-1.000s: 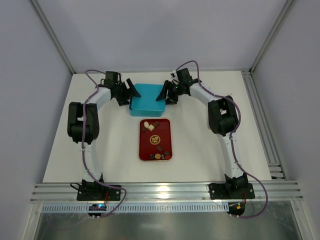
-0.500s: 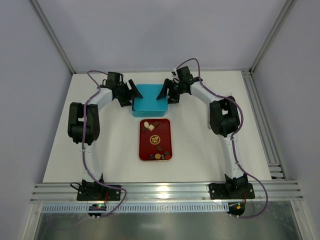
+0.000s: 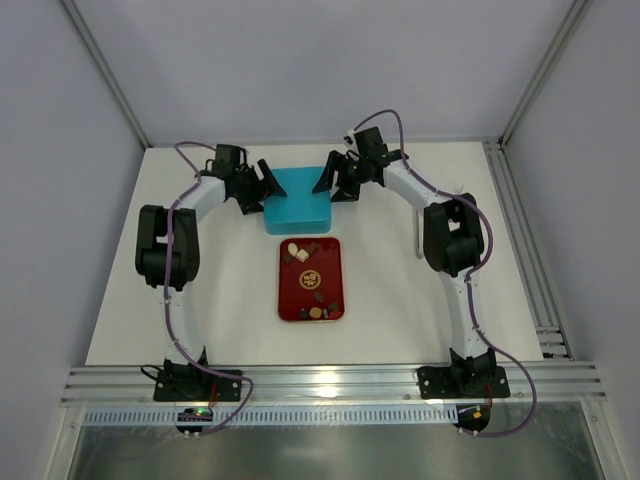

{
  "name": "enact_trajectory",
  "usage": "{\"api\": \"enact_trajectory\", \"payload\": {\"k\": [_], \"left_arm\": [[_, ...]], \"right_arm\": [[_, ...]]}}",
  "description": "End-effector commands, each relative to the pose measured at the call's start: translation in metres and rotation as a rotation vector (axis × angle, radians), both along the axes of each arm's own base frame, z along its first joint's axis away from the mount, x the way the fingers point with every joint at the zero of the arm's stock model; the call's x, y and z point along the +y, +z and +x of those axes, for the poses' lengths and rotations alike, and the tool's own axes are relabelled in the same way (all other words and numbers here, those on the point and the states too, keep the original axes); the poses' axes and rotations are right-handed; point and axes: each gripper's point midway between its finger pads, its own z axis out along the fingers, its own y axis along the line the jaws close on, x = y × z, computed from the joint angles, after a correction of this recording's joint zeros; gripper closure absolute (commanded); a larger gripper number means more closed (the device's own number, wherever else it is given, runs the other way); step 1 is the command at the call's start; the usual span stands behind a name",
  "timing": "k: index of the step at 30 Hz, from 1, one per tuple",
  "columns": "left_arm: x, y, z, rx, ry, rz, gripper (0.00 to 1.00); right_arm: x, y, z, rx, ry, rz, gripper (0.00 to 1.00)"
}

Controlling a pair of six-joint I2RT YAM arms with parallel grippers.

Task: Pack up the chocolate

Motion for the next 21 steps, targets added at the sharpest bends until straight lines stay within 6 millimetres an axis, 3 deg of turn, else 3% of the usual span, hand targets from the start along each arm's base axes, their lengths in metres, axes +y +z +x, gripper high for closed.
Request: {"api": "enact_trajectory", "payload": {"k": [1, 9, 21], "left_arm": [[-0.013, 0.036, 0.002, -0.088, -0.035, -0.047, 0.17], [-0.012, 0.034, 0.002, -0.076, -0.029, -0.043, 0.16], [-0.003, 0.025, 0.005, -0.036, 0.003, 0.011, 0.14]], "right_arm": [[0.012, 0.044, -0.001, -0.089, 0.028, 0.055, 0.30], [0.013, 0.038, 0.000, -0.078, 0.027, 0.046, 0.30], [0.008, 0.009, 0.006, -0.035, 0.007, 0.002, 0.30]]}}
